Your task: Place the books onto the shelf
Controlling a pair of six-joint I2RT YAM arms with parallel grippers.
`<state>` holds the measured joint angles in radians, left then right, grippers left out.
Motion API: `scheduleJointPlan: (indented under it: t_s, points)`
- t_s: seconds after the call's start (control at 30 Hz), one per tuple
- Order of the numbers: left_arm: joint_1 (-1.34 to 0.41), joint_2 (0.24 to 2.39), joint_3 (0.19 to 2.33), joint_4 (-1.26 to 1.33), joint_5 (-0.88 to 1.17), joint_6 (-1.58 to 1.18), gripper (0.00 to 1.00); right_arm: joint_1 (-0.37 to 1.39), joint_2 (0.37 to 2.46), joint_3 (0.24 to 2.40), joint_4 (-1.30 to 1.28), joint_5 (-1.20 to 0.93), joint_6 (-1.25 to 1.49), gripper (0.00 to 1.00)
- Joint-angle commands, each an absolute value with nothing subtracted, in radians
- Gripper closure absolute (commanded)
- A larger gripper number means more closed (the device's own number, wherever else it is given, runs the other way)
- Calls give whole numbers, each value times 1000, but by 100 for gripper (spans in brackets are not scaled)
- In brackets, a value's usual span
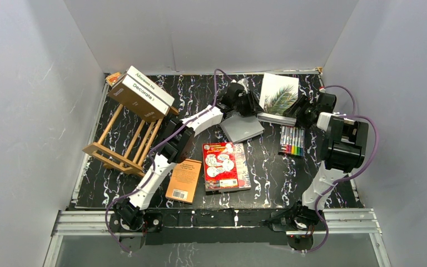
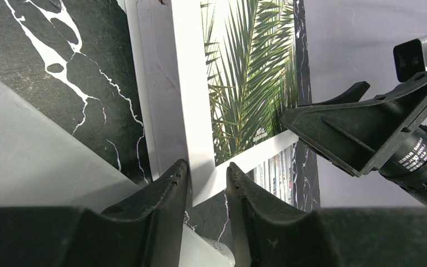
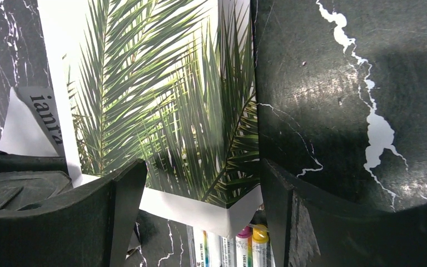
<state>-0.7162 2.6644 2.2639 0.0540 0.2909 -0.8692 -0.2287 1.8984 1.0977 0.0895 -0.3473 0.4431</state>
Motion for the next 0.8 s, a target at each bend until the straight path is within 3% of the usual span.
scheduleJointPlan:
  t_s: [0.0,0.27,0.33,0.37,0.77]
  points:
    - [-707,2662,2258,61,373,-885,73,-224,1879,1079,98,-395,456,17]
    - [-696,2666,2263,103,460,-909,83,-224,1867,1085,102,-406,460,17]
    - [-696,2666,2269,114,483,-912,91,-224,1853,1083,101,-395,464,17]
    - [-696,2665,2266,125,500,-918,100,-224,1845,1078,103,-386,469,17]
    - [-693,2623,2226,300,616,-1033,100,-224,1637,986,139,-223,504,17]
